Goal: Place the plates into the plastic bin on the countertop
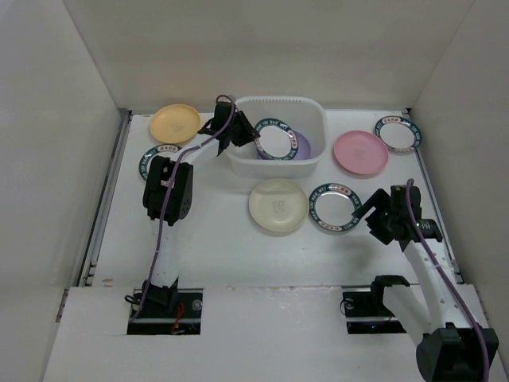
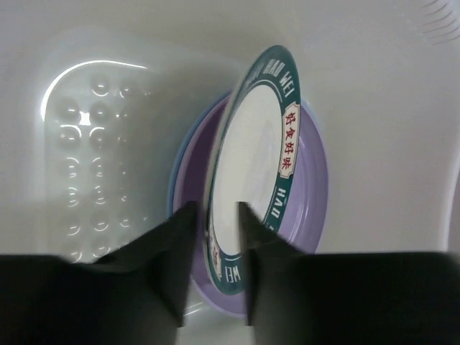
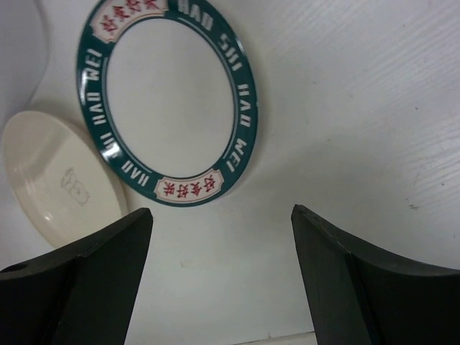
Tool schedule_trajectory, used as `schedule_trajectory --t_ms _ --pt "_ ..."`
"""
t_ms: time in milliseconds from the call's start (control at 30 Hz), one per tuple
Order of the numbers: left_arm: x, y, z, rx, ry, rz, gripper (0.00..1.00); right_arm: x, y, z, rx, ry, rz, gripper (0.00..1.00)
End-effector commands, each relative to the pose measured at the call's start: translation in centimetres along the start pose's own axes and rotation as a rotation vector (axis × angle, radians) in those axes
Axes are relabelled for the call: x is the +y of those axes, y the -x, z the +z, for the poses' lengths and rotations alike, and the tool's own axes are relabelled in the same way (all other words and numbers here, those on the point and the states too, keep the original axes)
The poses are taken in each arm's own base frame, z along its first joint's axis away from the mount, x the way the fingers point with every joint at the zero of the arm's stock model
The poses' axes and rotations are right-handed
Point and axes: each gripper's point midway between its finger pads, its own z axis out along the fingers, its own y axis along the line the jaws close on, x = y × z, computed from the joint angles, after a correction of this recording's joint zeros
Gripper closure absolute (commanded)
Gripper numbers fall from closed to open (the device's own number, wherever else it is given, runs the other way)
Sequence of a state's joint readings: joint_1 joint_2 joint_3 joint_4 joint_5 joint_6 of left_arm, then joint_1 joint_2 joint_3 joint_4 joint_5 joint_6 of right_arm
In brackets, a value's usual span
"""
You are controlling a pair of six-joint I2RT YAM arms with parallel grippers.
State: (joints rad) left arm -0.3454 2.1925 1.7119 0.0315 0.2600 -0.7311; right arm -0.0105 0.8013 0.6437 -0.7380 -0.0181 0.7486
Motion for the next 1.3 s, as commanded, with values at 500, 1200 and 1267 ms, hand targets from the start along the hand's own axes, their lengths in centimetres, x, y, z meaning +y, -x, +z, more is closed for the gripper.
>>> schedule_trajectory --t_ms 500,1200,1267 --pt "-8.4 6.2 -11.9 -0.192 -0.001 0.236 0.0 -1.5 0.6 6.6 0.01 0.012 0.21 0.23" --pt "-6.0 7.7 -26.2 -0.361 0.109 0.279 0.0 -1.4 -1.0 11.4 0.113 0.039 0.273 0.89" --pt "-5.3 7.5 -26.9 -0.364 0.119 0.272 0.0 -1.2 -0.7 10.9 0.095 0.049 0.273 0.99"
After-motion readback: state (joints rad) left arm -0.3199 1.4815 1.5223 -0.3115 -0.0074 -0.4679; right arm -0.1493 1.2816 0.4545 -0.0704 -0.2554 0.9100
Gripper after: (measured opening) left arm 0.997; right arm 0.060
